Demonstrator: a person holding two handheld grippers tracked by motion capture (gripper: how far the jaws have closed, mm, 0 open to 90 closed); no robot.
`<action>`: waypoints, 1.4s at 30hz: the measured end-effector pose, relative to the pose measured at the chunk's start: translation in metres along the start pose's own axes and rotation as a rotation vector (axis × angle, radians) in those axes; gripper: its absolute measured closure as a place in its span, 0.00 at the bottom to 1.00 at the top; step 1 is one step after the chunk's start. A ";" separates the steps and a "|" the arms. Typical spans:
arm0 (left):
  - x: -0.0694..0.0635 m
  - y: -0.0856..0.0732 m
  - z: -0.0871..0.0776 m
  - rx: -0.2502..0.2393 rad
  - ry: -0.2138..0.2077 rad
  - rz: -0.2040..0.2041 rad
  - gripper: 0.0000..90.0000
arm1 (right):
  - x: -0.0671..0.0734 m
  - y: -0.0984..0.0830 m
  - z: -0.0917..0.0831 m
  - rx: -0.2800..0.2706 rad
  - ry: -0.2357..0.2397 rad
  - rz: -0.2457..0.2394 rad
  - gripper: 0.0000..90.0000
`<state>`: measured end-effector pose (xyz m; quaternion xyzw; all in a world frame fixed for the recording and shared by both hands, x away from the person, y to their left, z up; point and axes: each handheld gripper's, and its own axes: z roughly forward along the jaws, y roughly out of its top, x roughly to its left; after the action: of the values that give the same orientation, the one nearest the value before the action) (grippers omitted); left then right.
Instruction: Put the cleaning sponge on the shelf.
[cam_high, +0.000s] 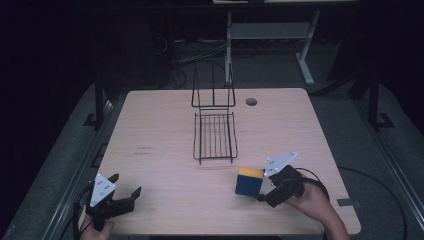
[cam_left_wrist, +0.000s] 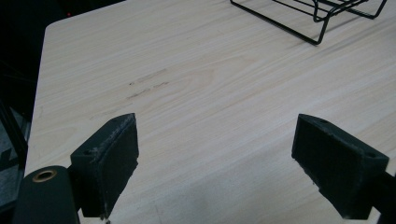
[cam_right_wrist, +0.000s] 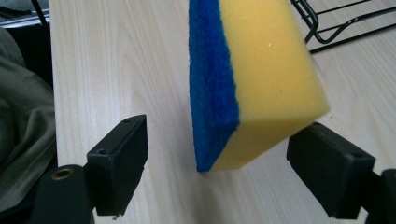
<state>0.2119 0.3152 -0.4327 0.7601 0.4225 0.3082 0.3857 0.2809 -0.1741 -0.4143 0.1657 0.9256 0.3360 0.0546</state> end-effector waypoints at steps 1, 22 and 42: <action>0.000 0.000 0.000 0.001 0.000 -0.001 0.16 | 0.000 0.001 0.001 -0.001 0.003 0.000 0.22; 0.000 0.000 -0.001 -0.003 -0.001 0.000 0.16 | -0.003 0.010 0.018 0.016 0.018 -0.006 0.30; 0.000 0.000 0.000 0.000 -0.006 -0.003 0.16 | -0.004 0.006 0.021 -0.006 0.040 -0.024 0.62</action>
<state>0.2120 0.3154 -0.4323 0.7605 0.4223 0.3052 0.3875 0.2911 -0.1588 -0.4263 0.1475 0.9274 0.3414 0.0405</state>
